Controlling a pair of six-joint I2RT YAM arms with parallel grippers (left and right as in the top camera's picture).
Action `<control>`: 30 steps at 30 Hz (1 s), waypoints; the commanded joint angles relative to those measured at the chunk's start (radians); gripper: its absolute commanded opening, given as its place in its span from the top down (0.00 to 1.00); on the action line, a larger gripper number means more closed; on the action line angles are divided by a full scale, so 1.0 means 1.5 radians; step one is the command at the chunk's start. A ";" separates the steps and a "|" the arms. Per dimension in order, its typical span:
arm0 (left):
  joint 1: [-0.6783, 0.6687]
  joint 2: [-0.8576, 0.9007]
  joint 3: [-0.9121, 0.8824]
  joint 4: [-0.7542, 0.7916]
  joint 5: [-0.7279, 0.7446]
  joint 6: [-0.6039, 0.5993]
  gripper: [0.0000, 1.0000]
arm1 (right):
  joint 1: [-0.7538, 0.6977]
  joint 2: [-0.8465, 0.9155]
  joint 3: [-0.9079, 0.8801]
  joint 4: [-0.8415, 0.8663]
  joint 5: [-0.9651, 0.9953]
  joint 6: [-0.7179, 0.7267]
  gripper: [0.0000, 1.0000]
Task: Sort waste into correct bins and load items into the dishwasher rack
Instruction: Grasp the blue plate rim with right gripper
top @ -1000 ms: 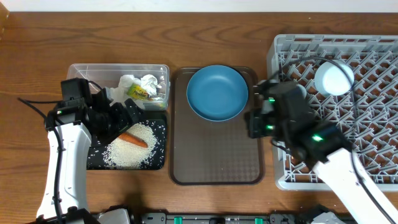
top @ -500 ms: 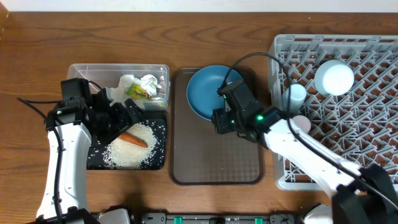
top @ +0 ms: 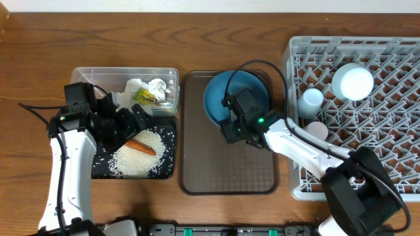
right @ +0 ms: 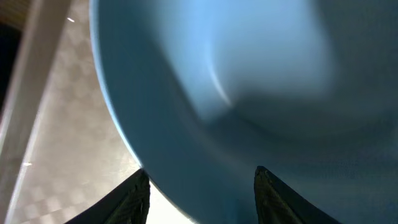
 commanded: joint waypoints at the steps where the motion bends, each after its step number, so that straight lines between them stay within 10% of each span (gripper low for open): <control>1: 0.003 0.001 -0.003 -0.002 0.001 -0.005 0.01 | 0.007 0.022 0.002 -0.001 0.007 -0.027 0.48; 10: 0.003 0.001 -0.003 -0.002 0.001 -0.005 0.01 | 0.007 0.018 0.004 0.004 -0.034 -0.026 0.53; 20: 0.003 0.001 -0.003 -0.002 0.001 -0.006 0.01 | 0.006 -0.008 0.007 0.018 -0.104 -0.021 0.99; 30: 0.003 0.001 -0.003 -0.002 0.001 -0.005 0.01 | 0.001 -0.120 0.007 0.005 -0.132 0.011 0.99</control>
